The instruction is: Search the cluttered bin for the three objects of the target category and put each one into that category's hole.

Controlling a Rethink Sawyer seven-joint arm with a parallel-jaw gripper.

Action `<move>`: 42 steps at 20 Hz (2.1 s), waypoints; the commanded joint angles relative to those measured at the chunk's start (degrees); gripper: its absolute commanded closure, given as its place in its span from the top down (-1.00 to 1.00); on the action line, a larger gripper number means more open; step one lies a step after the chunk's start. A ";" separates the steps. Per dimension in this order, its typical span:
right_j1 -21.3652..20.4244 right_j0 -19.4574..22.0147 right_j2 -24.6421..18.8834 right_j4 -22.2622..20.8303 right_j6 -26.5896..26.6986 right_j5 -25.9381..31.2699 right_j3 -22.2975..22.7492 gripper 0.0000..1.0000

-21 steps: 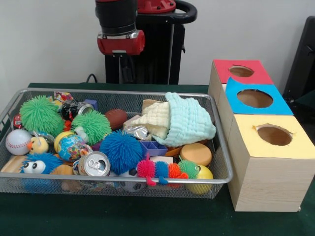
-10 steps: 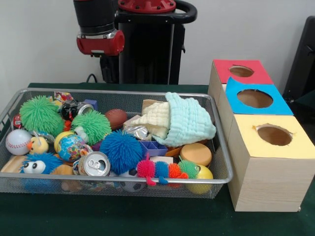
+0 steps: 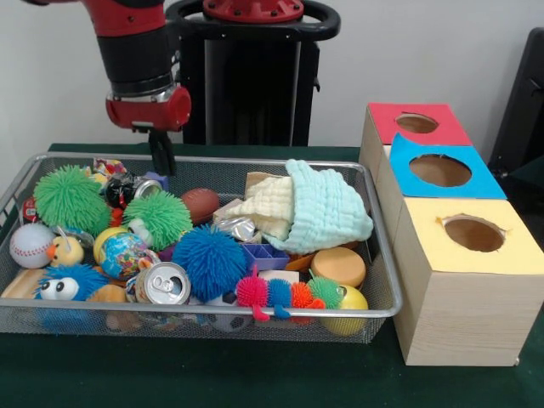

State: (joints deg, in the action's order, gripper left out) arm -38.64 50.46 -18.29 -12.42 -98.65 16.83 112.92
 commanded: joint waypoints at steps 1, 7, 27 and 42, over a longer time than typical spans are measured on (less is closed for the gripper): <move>7.79 -2.07 -5.70 -1.24 6.08 10.19 -18.87 -1.00; 7.10 -0.22 -6.45 -3.11 12.13 19.88 -23.94 -1.00; 7.07 5.99 -11.38 -12.23 16.91 28.16 -25.12 -1.00; 5.69 5.06 -10.09 -15.25 9.87 25.03 -21.58 1.00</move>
State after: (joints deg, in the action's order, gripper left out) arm -33.49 56.45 -25.46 -24.34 -98.63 39.56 90.63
